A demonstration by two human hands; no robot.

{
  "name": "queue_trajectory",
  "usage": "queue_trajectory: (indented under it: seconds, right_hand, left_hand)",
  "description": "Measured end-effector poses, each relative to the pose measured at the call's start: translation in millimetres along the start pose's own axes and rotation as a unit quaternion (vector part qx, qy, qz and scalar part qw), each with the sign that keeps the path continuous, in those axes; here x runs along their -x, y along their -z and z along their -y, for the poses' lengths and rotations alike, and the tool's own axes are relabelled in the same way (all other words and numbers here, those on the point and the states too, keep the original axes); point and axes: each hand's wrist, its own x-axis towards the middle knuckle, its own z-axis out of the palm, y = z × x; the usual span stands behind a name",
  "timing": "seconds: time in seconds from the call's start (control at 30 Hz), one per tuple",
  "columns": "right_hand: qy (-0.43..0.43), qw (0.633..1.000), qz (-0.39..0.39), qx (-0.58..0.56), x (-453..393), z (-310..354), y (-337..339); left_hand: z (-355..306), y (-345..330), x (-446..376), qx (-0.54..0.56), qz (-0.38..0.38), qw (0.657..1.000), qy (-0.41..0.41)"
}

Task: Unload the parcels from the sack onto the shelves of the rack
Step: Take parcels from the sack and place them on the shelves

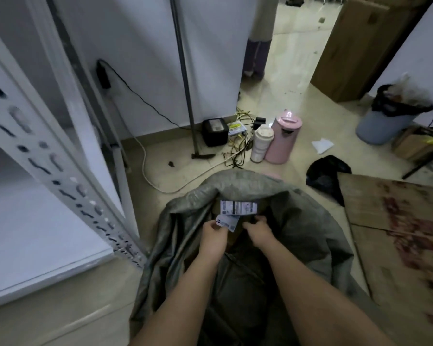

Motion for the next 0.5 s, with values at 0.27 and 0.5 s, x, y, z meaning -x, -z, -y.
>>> queue_trajectory:
  seconds: [0.27,0.5]
  right_hand:
    - [-0.029,0.985,-0.042,-0.164,-147,-46,-31]
    - [0.007,0.967,-0.102,-0.233,-158,-31,-27]
  left_hand:
    - [49,-8,-53,0.021,0.009,0.999,-0.041]
    - [55,-14,-75,0.029,0.009,0.998,-0.048]
